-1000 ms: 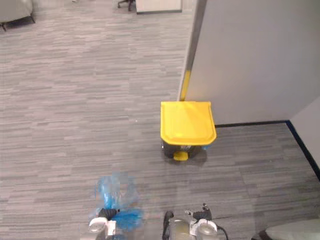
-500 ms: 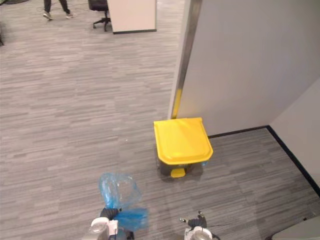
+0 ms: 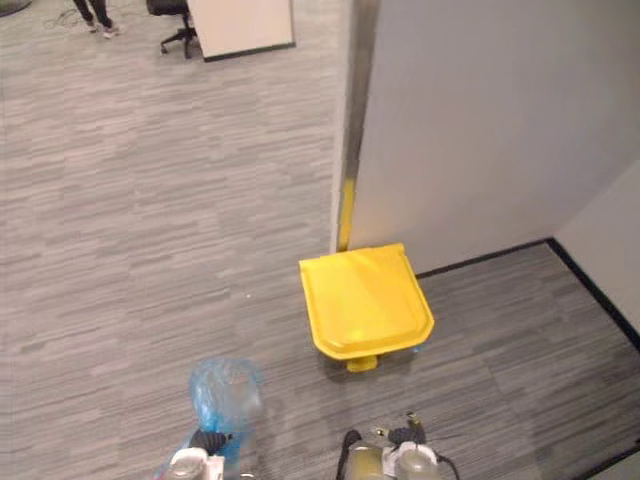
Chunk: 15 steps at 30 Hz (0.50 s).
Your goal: Gather rubbish on tea table into small bin, then transfer packed bag to large trash can.
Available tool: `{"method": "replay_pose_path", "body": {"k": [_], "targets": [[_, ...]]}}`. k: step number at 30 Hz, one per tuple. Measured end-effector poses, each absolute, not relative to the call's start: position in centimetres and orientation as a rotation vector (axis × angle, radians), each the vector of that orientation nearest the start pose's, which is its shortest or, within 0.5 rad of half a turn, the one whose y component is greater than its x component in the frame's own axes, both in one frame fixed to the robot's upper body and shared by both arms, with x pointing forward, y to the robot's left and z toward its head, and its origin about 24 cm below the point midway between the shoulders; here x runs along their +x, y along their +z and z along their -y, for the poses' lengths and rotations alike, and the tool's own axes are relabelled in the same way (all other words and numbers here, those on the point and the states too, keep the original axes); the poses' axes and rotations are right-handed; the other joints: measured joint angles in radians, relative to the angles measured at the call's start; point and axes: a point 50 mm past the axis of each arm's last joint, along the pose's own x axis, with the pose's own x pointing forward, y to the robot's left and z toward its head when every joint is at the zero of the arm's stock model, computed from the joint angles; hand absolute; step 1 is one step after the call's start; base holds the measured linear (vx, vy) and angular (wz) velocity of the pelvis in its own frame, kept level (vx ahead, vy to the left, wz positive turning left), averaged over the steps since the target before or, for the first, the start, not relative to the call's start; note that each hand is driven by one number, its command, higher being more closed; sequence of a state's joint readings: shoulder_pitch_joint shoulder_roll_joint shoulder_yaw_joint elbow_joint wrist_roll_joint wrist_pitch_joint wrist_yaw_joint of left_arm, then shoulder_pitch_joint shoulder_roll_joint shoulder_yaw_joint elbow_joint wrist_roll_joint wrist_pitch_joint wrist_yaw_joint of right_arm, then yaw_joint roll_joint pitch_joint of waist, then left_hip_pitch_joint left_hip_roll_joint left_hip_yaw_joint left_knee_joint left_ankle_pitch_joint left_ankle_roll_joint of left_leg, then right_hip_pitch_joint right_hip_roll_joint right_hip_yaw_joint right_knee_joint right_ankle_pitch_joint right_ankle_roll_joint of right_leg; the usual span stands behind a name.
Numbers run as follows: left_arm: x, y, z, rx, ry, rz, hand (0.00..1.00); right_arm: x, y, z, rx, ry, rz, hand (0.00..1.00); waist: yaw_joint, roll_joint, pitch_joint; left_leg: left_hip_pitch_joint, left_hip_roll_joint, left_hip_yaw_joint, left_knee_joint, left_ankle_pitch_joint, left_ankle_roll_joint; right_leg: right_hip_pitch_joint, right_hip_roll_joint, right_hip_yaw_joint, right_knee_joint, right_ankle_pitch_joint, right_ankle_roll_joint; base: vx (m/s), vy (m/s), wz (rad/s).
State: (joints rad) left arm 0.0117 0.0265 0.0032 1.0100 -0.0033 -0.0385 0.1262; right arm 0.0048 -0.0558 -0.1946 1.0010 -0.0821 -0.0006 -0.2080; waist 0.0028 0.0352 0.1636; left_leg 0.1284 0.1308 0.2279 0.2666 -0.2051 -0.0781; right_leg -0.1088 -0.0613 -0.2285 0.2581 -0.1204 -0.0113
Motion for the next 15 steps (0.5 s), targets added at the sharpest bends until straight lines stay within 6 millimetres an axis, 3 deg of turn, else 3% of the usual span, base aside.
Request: {"method": "replay_pose_path", "body": {"k": [1,2,4,7,9,12,15], "targets": [[13.5,-15.1,-16.5,0.077,0.134,-0.977,1.0,13.0,-14.8,20.4,-0.129,-0.354,-1.003,0.0,0.001,-0.005,0.002,-0.012,0.006,-0.001,0.04,0.001,-0.002,0.017,0.001,-0.001,-0.011,0.001,-0.001,0.14,-0.057,0.12],[13.9,-14.8,-16.2,0.066,0.128,-0.954,1.0,12.8,-14.9,20.0,-0.117,-0.352,-1.007,0.0,0.003,-0.018,0.009,-0.066,0.031,-0.002,0.199,0.008,-0.015,0.073,0.004,-0.006,-0.052,0.004,-0.005,0.14,-0.02,-0.01],[14.3,-14.6,-15.7,0.042,0.123,-0.934,1.0,12.7,-15.0,19.5,-0.107,-0.344,-1.011,0.0,0.009,-0.025,0.013,-0.116,0.069,0.015,0.333,-0.033,-0.022,0.111,0.009,0.004,-0.084,0.007,-0.011,0.1,0.044,-0.19],[14.5,-14.5,-15.1,0.024,0.11,-0.925,1.0,13.0,-14.9,19.6,-0.09,-0.364,-1.005,0.0,0.01,-0.027,0.014,-0.167,0.06,0.037,0.214,-0.085,-0.014,0.111,-0.007,0.043,-0.091,0.017,0.003,0.08,0.133,-0.37],[14.3,-14.6,-15.0,0.024,0.107,-0.934,1.0,12.4,-15.0,19.9,-0.086,-0.385,-1.021,0.0,0.011,-0.006,0.001,-0.16,0.039,0.008,-0.019,0.029,-0.019,0.108,-0.004,0.076,-0.102,0.026,0.036,0.05,0.188,-0.45],[14.2,-14.6,-15.8,0.05,0.116,-0.94,1.0,11.9,-15.3,19.7,-0.083,-0.381,-1.042,0.0,0.006,-0.041,-0.024,-0.108,-0.034,0.044,-0.118,0.07,0.002,0.12,-0.047,0.136,-0.185,0.065,0.085,0.09,0.245,-0.3],[13.9,-14.8,-16.2,0.083,0.098,-0.957,1.0,11.7,-15.4,19.6,-0.087,-0.374,-1.047,0.0,0.004,-0.04,-0.026,-0.072,-0.078,0.065,-0.179,0.085,0.023,0.132,-0.077,0.156,-0.224,0.082,0.107,0.04,0.137,-0.13]]}}
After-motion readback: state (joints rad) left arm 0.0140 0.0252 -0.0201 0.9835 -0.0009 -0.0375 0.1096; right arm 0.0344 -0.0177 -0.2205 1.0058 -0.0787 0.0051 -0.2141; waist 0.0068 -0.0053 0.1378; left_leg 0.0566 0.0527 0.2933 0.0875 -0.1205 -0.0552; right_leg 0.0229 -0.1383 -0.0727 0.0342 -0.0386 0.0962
